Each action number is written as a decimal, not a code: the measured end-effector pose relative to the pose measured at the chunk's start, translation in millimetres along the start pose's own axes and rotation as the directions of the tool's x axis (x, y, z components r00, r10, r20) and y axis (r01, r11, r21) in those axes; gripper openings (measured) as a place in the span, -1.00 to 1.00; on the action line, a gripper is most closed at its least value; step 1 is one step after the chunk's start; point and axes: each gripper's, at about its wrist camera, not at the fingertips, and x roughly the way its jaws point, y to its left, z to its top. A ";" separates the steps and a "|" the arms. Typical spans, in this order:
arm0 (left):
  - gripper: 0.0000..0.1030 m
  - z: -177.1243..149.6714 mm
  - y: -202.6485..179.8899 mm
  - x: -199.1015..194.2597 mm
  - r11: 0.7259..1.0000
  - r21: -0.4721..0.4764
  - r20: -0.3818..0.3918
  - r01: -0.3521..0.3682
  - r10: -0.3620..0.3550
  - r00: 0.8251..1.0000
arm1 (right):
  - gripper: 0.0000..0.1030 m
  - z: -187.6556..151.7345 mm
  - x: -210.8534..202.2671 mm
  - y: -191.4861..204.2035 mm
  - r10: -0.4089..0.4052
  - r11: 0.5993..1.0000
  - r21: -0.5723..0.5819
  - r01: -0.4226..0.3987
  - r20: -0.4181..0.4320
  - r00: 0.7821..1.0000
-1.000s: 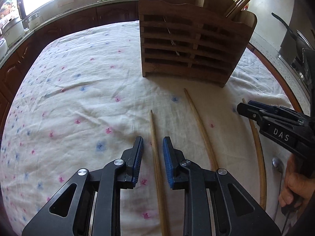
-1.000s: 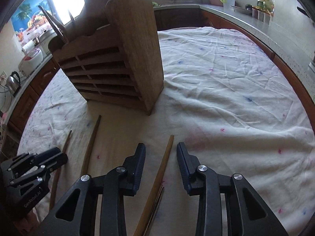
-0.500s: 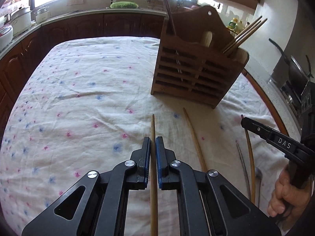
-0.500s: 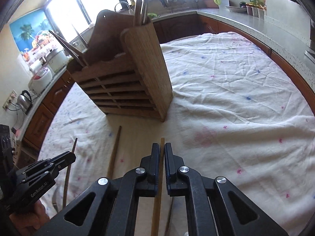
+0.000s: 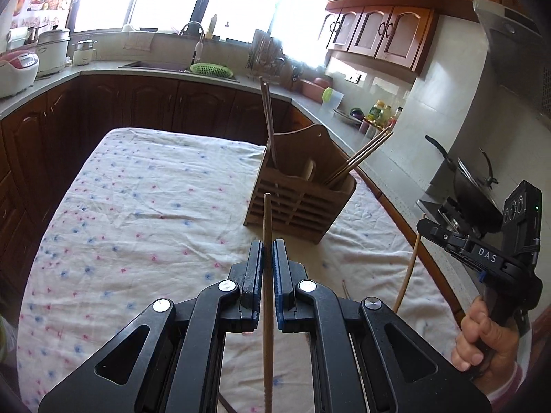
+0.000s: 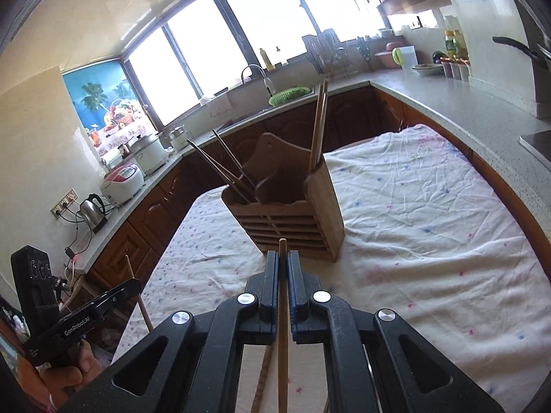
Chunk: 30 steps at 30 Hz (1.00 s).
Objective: Organize utensils
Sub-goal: 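Lift both wooden chopsticks upright and carry them over the holder, then lower both wooden chopsticks into the wooden holder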
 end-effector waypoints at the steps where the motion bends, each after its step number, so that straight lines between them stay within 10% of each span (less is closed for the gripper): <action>1: -0.90 1.4 0.1 -3.5 1.000 -0.001 0.010 0.001 -0.001 1.000 | -0.91 2.0 -4.6 2.1 0.001 1.000 -0.006 -0.001 0.013 1.000; 30: -0.90 56.6 -15.5 -24.4 0.999 0.033 0.170 0.014 -0.020 0.985 | -0.90 52.5 -35.0 14.5 -0.004 0.998 -0.067 0.017 0.194 0.981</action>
